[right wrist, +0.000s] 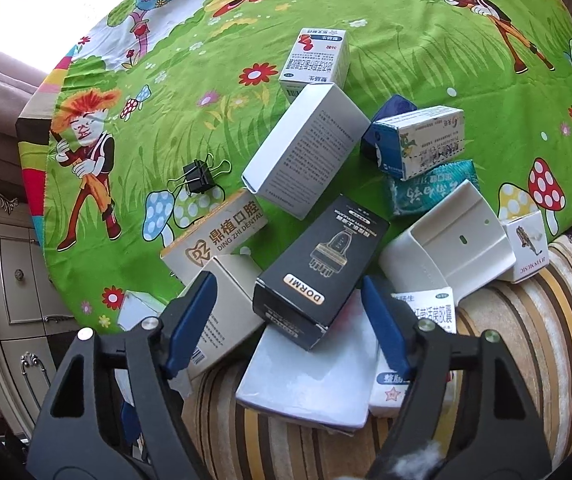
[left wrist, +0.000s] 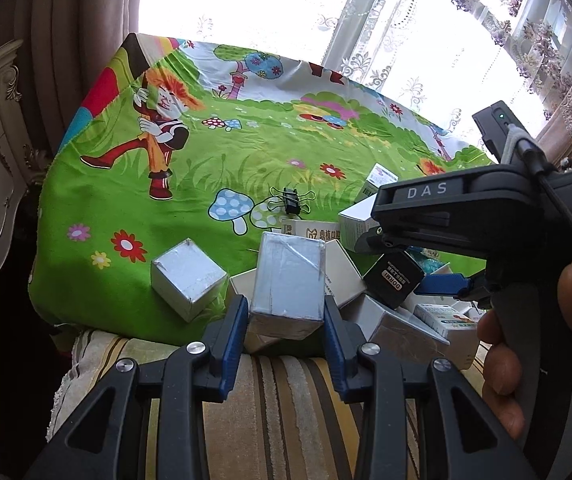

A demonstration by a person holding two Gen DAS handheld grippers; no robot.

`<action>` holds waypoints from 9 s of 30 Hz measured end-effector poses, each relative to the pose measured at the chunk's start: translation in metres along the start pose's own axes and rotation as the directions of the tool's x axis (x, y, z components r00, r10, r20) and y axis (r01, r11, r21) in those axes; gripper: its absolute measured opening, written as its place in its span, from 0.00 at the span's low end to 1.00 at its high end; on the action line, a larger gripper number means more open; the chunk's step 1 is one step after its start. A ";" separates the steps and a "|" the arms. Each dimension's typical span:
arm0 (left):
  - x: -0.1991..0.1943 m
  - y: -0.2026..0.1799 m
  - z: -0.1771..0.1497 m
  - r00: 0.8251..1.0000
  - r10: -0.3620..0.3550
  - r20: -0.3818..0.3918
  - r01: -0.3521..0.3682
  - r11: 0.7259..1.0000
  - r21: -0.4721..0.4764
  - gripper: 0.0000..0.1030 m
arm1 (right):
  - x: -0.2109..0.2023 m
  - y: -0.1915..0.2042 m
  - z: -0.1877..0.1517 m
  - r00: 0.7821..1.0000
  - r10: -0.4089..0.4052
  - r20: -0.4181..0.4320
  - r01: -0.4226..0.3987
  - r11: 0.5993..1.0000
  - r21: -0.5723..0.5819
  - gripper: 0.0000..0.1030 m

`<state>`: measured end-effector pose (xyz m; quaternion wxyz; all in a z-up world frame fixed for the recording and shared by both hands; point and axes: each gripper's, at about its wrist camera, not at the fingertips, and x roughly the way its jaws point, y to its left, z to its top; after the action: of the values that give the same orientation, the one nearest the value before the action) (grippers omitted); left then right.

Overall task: Organize rigid objects
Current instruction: 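Grasp the wrapped white box with the left gripper while the right grasps the black DORMI box, then carry both boxes into the purple storage box and open both grippers, then move both grippers back to the pile of boxes on the bed, then grasp the pink-marked white box with the left gripper while the right grasps the red-star white box, then carry both boxes into the purple storage box and open both grippers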

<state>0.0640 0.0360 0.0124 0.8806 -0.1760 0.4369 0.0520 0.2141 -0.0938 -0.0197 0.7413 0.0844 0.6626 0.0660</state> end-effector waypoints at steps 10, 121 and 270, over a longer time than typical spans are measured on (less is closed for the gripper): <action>-0.001 0.000 -0.001 1.000 -0.008 0.007 0.008 1.000 -0.003 0.37 | -0.011 -0.012 -0.002 1.000 0.015 0.023 -0.014 1.000 -0.022 0.49; -0.056 -0.139 -0.054 0.942 -0.334 -0.044 0.332 0.897 0.291 0.77 | -0.185 -0.250 -0.155 0.764 -0.039 0.644 0.162 0.978 -0.134 0.93; -0.020 -0.274 -0.098 0.831 -0.434 -0.350 0.553 0.719 0.421 0.68 | -0.174 -0.350 -0.132 0.845 -0.076 0.530 0.044 0.996 0.073 0.46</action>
<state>0.0454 -0.2536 0.0455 0.8207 -0.0543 0.4686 -0.3225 0.0582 -0.4671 0.0606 0.8947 0.1001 0.4354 -0.0026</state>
